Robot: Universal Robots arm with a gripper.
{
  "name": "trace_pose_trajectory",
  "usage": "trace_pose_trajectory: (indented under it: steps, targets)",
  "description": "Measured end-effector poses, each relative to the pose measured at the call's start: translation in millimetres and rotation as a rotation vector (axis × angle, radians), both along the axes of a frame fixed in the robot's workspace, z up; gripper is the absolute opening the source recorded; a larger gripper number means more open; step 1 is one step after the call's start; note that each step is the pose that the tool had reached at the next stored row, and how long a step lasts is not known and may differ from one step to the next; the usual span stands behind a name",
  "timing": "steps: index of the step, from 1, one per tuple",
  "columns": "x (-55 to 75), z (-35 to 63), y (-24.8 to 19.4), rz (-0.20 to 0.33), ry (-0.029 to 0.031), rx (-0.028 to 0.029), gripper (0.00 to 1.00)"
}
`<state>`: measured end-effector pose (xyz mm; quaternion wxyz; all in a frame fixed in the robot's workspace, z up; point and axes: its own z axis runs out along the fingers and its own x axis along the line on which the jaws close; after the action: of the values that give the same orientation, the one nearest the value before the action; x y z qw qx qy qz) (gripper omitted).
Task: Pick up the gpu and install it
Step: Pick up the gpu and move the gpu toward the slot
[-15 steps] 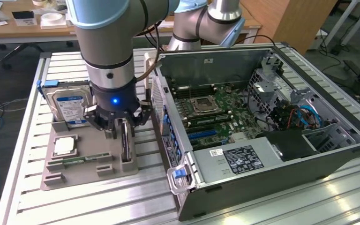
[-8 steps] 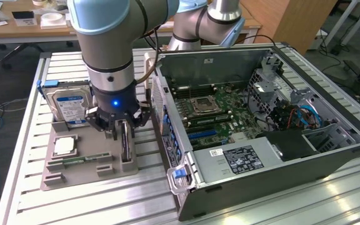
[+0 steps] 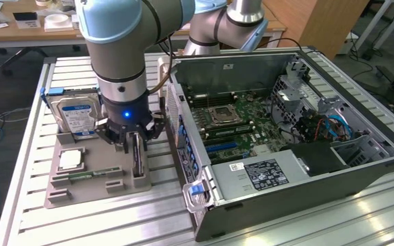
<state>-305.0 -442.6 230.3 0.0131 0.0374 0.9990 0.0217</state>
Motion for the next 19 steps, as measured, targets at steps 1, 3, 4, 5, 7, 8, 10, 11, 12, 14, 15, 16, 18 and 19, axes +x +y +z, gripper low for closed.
trace_pose_trajectory:
  steps: [1,3,4,5,7,8,10,11,12,14,15,16,18,19]
  targets:
    - [0.0,-0.9,0.9,0.0,0.0,0.0,0.47]
    - [0.0,-1.3,1.5,0.0,0.0001,-0.0001,0.47]
    - [0.1,-1.3,1.4,0.0,0.0002,-0.0001,0.47]
    - [0.0,-1.3,1.5,0.0,0.0002,-0.0001,0.47]
    - [0.0,-1.4,1.6,0.0,0.0001,0.0,0.47]
    - [0.0,-1.3,1.6,0.0,0.0001,-0.0001,0.47]
    - [0.0,-1.3,1.6,0.0,0.0001,-0.0001,0.47]
    - [0.0,-1.3,1.6,0.0,0.0001,-0.0001,0.47]
    - [0.0,-1.3,1.6,0.0,0.0001,-0.0001,0.46]
    - [0.0,-1.3,1.6,0.0,0.0001,-0.0001,0.39]
    - [0.0,-1.3,1.6,0.0,0.0001,0.0,0.39]
    - [0.0,-1.3,1.6,0.0,0.0001,0.0,0.39]
    - [0.0,-1.3,1.6,0.0,0.0002,0.0,0.39]
    - [0.0,-1.3,1.6,0.0,0.0001,-0.0001,0.39]
